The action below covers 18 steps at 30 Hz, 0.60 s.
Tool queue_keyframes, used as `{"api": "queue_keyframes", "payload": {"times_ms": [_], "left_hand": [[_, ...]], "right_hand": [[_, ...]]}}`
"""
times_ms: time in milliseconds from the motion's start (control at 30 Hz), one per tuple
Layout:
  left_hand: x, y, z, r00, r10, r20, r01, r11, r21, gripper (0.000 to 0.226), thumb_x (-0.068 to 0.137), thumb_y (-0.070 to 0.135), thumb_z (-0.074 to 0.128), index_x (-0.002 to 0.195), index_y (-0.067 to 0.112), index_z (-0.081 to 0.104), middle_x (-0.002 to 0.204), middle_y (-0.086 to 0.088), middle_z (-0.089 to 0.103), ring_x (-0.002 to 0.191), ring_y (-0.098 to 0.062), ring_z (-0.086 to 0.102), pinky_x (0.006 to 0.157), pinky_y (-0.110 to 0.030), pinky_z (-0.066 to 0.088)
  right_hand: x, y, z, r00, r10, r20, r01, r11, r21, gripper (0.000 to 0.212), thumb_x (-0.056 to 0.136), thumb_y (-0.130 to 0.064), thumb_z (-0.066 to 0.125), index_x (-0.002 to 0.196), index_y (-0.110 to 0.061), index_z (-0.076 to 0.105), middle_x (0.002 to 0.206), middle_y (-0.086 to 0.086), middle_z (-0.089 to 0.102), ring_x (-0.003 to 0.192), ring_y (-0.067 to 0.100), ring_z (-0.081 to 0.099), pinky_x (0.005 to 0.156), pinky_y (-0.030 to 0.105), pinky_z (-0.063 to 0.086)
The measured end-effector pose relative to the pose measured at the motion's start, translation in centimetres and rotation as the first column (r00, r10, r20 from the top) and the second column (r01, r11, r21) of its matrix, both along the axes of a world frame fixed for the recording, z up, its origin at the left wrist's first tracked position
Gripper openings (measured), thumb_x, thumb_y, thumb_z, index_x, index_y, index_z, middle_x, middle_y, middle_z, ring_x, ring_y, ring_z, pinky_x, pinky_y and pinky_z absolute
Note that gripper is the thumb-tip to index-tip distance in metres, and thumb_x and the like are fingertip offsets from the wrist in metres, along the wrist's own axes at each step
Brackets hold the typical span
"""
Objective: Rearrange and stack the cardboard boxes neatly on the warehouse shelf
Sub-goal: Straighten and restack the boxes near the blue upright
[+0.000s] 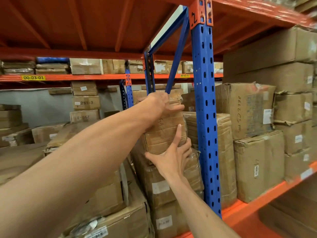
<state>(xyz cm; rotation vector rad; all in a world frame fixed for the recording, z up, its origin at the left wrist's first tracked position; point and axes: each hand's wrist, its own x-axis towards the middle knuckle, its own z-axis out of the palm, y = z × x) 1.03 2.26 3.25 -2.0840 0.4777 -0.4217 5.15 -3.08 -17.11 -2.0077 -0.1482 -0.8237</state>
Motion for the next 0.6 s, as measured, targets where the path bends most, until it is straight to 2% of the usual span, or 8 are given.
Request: {"api": "queue_keyframes", "payload": {"times_ms": [33, 67, 100, 167, 233, 333, 500, 600], "left_hand": [[0.2, 0.1, -0.2, 0.999, 0.044, 0.009, -0.043, 0.993, -0.109, 0.096, 0.079, 0.054, 0.069, 0.158, 0.029, 0.020, 0.151, -0.017, 0.036, 0.135, -0.030, 0.041, 0.109, -0.041, 0.037], [-0.5, 0.0, 0.1, 0.990, 0.137, 0.046, -0.129, 0.982, -0.135, 0.122, 0.067, 0.044, 0.088, 0.158, 0.034, 0.007, 0.148, -0.019, 0.034, 0.131, -0.031, 0.044, 0.103, -0.042, 0.042], [-0.6, 0.6, 0.1, 0.985, 0.166, 0.051, -0.151, 0.962, -0.228, 0.142, 0.053, 0.039, 0.097, 0.155, 0.037, -0.001, 0.142, -0.020, 0.035, 0.124, -0.031, 0.047, 0.096, -0.043, 0.047], [-1.5, 2.3, -0.2, 0.988, 0.097, 0.117, -0.044, 0.919, -0.391, 0.156, 0.031, 0.038, 0.103, 0.148, 0.038, -0.001, 0.130, -0.017, 0.036, 0.104, -0.028, 0.051, 0.081, -0.041, 0.051], [-2.8, 4.7, -1.4, 0.983, 0.095, 0.155, 0.007, 0.833, -0.554, 0.156, 0.025, 0.040, 0.102, 0.145, 0.038, 0.002, 0.125, -0.014, 0.031, 0.093, -0.027, 0.049, 0.070, -0.039, 0.046], [-4.7, 6.6, -3.6, 0.969, 0.214, 0.124, -0.063, 0.699, -0.712, 0.157, 0.028, 0.039, 0.101, 0.148, 0.043, 0.000, 0.128, -0.024, 0.040, 0.096, -0.040, 0.060, 0.069, -0.045, 0.050], [-4.5, 4.5, -5.3, 0.950, 0.264, 0.169, -0.024, 0.599, -0.801, 0.150, 0.042, 0.030, 0.101, 0.149, 0.035, -0.004, 0.132, -0.030, 0.035, 0.095, -0.048, 0.062, 0.071, -0.048, 0.055], [-3.2, 2.2, -8.5, 0.945, 0.281, 0.165, -0.001, 0.509, -0.861, 0.148, 0.048, 0.035, 0.099, 0.149, 0.031, -0.008, 0.133, -0.032, 0.033, 0.099, -0.046, 0.060, 0.078, -0.044, 0.055]], "right_hand": [[-0.4, 0.0, 0.2, 1.000, -0.016, 0.016, 0.016, 1.000, -0.022, 0.152, 0.048, -0.075, 0.081, 0.155, -0.042, -0.023, 0.153, 0.030, 0.008, 0.139, 0.046, 0.020, 0.109, 0.062, 0.026], [-0.8, 0.0, 0.5, 0.999, -0.033, 0.038, 0.035, 0.998, -0.047, 0.153, 0.047, -0.075, 0.082, 0.155, -0.042, -0.020, 0.152, 0.030, 0.009, 0.138, 0.047, 0.022, 0.109, 0.062, 0.026], [-1.2, -0.1, 0.9, 0.997, -0.046, 0.066, 0.051, 0.996, -0.074, 0.153, 0.045, -0.075, 0.083, 0.156, -0.042, -0.017, 0.151, 0.029, 0.011, 0.137, 0.047, 0.023, 0.109, 0.063, 0.025], [-1.9, -0.8, 1.7, 0.990, -0.036, 0.138, 0.058, 0.985, -0.160, 0.152, 0.043, -0.073, 0.085, 0.159, -0.040, -0.009, 0.151, 0.029, 0.015, 0.135, 0.047, 0.025, 0.108, 0.065, 0.027], [-2.4, -2.0, 2.6, 0.975, 0.013, 0.221, 0.054, 0.954, -0.294, 0.148, 0.045, -0.070, 0.087, 0.160, -0.039, 0.000, 0.151, 0.029, 0.016, 0.135, 0.046, 0.025, 0.107, 0.066, 0.028], [-2.9, -3.7, 4.5, 0.948, 0.087, 0.307, 0.083, 0.860, -0.503, 0.141, 0.046, -0.067, 0.087, 0.160, -0.040, 0.009, 0.151, 0.025, 0.016, 0.136, 0.044, 0.020, 0.109, 0.066, 0.026], [-2.7, -7.4, 6.9, 0.931, 0.122, 0.343, 0.145, 0.741, -0.656, 0.139, 0.044, -0.067, 0.085, 0.160, -0.038, 0.014, 0.149, 0.026, 0.022, 0.135, 0.045, 0.024, 0.109, 0.064, 0.026], [-0.9, -11.3, 7.6, 0.931, 0.165, 0.325, 0.174, 0.580, -0.796, 0.139, 0.048, -0.069, 0.083, 0.160, -0.042, 0.007, 0.152, 0.025, 0.021, 0.137, 0.046, 0.023, 0.110, 0.066, 0.028]]}}
